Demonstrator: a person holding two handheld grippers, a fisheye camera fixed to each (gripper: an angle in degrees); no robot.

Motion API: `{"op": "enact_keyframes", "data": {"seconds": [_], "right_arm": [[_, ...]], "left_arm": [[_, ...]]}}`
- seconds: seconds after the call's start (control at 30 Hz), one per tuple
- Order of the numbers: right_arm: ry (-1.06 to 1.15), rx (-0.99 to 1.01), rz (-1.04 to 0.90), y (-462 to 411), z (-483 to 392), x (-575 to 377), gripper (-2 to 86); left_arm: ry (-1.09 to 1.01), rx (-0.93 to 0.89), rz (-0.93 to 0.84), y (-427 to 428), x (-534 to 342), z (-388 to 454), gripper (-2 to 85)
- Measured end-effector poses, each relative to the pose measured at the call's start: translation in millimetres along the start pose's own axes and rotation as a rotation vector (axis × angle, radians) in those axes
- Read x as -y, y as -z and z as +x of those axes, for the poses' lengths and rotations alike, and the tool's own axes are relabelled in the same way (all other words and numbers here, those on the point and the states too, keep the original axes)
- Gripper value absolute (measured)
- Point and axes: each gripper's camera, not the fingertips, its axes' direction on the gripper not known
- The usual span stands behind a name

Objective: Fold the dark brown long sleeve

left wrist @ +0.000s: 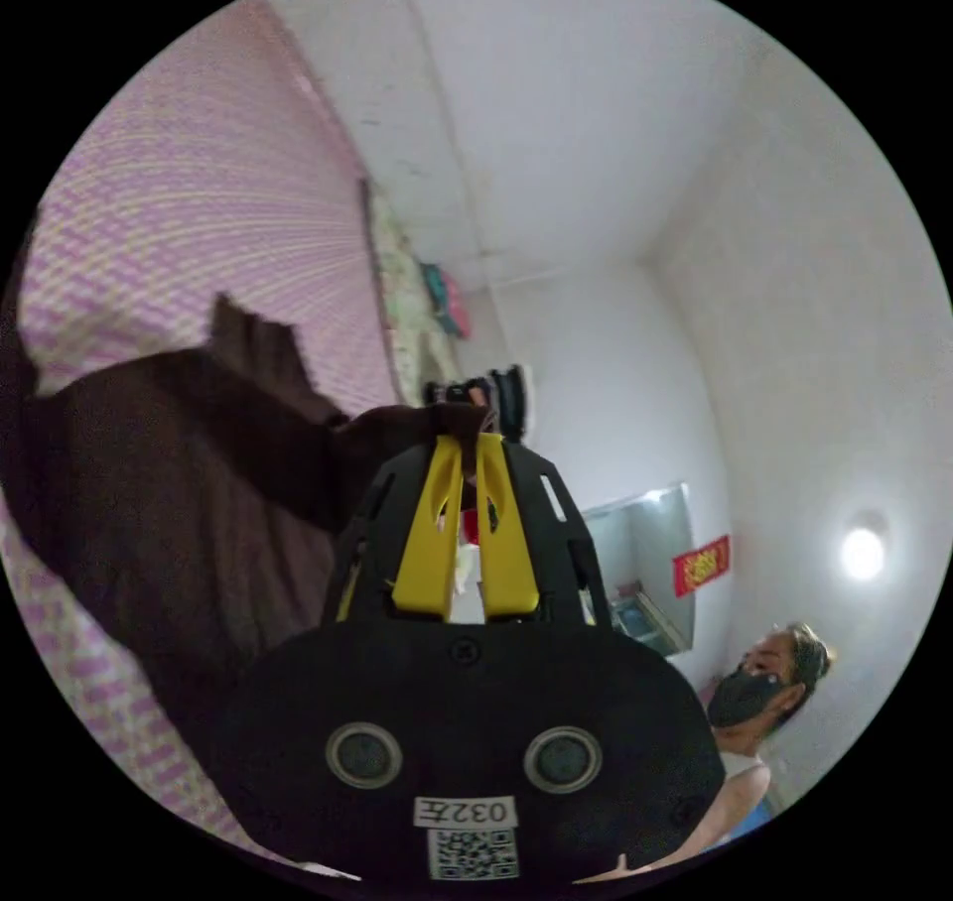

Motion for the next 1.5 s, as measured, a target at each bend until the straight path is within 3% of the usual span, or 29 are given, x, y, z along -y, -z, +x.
{"op": "enact_keyframes", "data": {"seconds": [0.07, 0.2, 0.37, 0.5, 0.57, 0.67, 0.73, 0.8, 0.9, 1.07, 1.27, 1.4, 1.5], "right_arm": [[0.053, 0.061, -0.081, -24, -27, -3, -0.1], [0.114, 0.190, -0.199, -68, -59, -8, 0.0], [-0.014, 0.285, -0.182, -56, -26, 15, 0.4], [-0.193, 0.366, -0.138, -41, 17, 39, 1.7], [-0.167, 0.447, -0.222, -67, 17, 42, 3.6], [-0.180, 0.652, -0.422, -126, 23, 25, 6.0], [-0.315, 0.706, -0.340, -124, 62, 7, 6.8], [-0.384, 0.624, -0.291, -118, 95, -8, 7.2], [-0.447, 0.537, -0.277, -135, 142, -27, 8.1], [-0.343, 0.562, -0.342, -189, 175, -22, 9.6], [-0.270, 0.678, -0.407, -218, 189, -11, 0.3], [-0.430, 0.919, -0.243, -180, 222, -11, -0.7], [-0.605, 0.922, -0.290, -197, 245, -45, -0.6]], "left_arm": [[0.129, 0.074, 0.004, 20, -15, -47, -1.7], [0.308, -0.067, 0.105, 25, -45, -118, -1.6], [0.238, -0.193, 0.121, -15, -20, -86, -1.6], [0.059, -0.280, 0.055, -64, 18, -14, -1.6], [-0.002, -0.241, 0.004, -87, 22, 6, -1.6], [-0.008, 0.031, -0.144, -128, 10, 9, -1.6], [-0.068, 0.255, -0.279, -167, -8, 13, -1.6], [-0.121, 0.352, -0.361, -205, -23, 17, -1.5], [-0.151, 0.390, -0.499, -284, -42, 18, -1.6], [-0.153, 0.521, -0.613, -399, -63, 3, -1.5], [-0.101, 0.673, -0.625, -472, -65, -28, -1.5], [-0.117, 0.759, -0.668, -484, -70, -41, -1.1], [-0.125, 0.722, -0.667, -477, -71, -42, -1.0]]}}
